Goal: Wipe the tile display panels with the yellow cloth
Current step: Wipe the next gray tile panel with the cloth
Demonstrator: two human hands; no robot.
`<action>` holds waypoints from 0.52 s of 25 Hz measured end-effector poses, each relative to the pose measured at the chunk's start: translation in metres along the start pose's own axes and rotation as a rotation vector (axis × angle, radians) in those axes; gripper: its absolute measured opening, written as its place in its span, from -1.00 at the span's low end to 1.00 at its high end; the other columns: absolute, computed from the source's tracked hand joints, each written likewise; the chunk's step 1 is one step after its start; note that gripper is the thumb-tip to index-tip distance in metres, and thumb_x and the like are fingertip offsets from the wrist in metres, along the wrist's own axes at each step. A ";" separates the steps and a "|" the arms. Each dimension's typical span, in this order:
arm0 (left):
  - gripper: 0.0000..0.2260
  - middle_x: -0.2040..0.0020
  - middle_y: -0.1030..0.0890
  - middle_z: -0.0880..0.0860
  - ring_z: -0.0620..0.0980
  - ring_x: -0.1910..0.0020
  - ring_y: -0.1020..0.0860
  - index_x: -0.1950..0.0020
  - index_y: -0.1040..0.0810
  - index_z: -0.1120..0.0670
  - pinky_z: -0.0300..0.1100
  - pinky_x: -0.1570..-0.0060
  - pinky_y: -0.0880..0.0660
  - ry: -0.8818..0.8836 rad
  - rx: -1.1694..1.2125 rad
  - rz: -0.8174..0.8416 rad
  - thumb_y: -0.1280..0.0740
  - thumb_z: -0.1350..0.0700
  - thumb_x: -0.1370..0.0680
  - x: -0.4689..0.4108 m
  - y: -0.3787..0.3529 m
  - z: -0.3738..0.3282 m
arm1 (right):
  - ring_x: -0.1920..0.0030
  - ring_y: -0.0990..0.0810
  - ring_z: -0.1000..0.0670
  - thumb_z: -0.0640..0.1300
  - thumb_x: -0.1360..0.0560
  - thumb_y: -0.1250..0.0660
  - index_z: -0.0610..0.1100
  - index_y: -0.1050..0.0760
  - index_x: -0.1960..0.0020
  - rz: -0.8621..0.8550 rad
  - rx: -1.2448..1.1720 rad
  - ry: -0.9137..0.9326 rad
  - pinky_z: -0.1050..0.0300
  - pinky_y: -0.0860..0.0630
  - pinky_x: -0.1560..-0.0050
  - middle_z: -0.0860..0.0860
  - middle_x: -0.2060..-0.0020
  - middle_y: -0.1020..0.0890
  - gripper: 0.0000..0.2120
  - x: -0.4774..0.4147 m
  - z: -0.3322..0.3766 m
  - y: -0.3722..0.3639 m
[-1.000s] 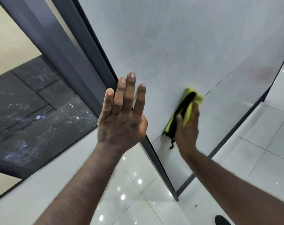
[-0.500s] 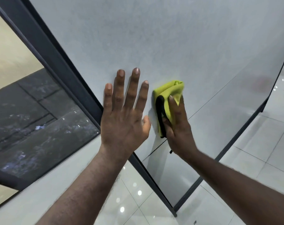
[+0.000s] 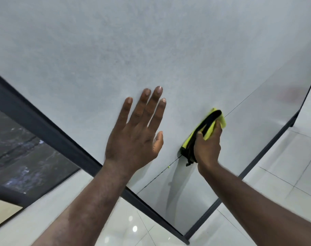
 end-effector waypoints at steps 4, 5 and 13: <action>-0.30 -0.78 -0.04 0.18 0.15 -0.75 -0.08 -0.78 -0.02 0.17 0.30 -0.69 -0.01 -0.088 -0.115 -0.015 -0.14 -0.11 -0.72 0.002 -0.014 -0.017 | -0.52 -0.40 0.00 -0.19 -0.56 -0.48 0.14 -0.22 -0.61 0.131 0.072 0.506 0.06 -0.40 -0.45 0.16 -0.54 -0.36 -0.26 0.014 0.040 0.007; -0.30 -0.77 -0.06 0.19 0.16 -0.74 -0.09 -0.78 -0.03 0.18 0.30 -0.68 -0.01 -0.079 -0.119 -0.020 -0.13 -0.11 -0.72 0.002 -0.015 -0.017 | -0.51 -0.41 -0.05 -0.18 -0.57 -0.45 0.12 -0.20 -0.62 0.079 0.091 0.445 0.03 -0.40 -0.44 0.10 -0.53 -0.37 -0.27 -0.010 0.036 0.014; -0.30 -0.76 -0.14 0.20 0.18 -0.72 -0.17 -0.77 -0.09 0.19 0.36 -0.64 -0.12 -0.066 -0.190 -0.026 -0.15 -0.13 -0.72 0.004 -0.016 -0.019 | -0.61 -0.22 -0.05 -0.11 -0.71 -0.23 -0.01 0.05 -0.73 0.087 0.074 0.181 -0.02 -0.20 -0.59 -0.07 -0.65 -0.21 -0.30 -0.003 -0.029 0.002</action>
Point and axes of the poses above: each hand's wrist, its own x-axis away from the middle knuckle, its own y-axis out of the back of the hand, z = x × y, the point moved 10 cm from there along -x, towards the middle knuckle
